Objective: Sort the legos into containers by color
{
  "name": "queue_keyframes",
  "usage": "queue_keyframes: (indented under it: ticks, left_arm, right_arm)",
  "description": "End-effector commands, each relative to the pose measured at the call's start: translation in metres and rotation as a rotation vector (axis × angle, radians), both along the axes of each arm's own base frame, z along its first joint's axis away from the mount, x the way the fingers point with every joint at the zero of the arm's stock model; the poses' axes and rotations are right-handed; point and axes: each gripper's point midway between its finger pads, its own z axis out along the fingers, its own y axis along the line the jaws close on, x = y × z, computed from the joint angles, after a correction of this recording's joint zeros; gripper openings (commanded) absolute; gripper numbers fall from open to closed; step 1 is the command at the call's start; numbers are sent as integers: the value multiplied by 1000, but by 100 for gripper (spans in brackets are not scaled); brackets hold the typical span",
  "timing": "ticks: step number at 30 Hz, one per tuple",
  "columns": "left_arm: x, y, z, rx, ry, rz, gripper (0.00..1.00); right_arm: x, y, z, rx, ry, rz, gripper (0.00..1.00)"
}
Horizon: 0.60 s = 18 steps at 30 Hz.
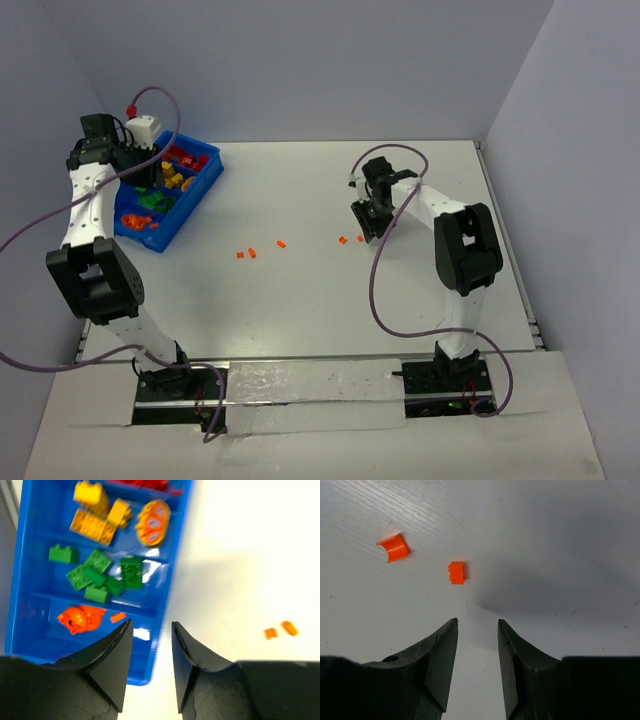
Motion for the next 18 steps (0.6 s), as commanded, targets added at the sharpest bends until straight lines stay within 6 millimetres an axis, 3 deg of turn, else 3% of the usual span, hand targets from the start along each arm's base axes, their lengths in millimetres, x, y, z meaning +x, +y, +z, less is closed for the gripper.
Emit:
queue_keyframes:
  ticks: [1,7,18]
  left_arm:
    - [-8,-21,32,-36,-75,-21,46]
    - [-12,-34,36,-74,-73,-33,46]
    - [-12,-37,41,-83,-78,-33,46]
  right_arm:
    - [14,5,8,-1,-33,17,45]
    - [21,20,3,27,-28,17,47]
    - [20,38,-12,33,7,35,47]
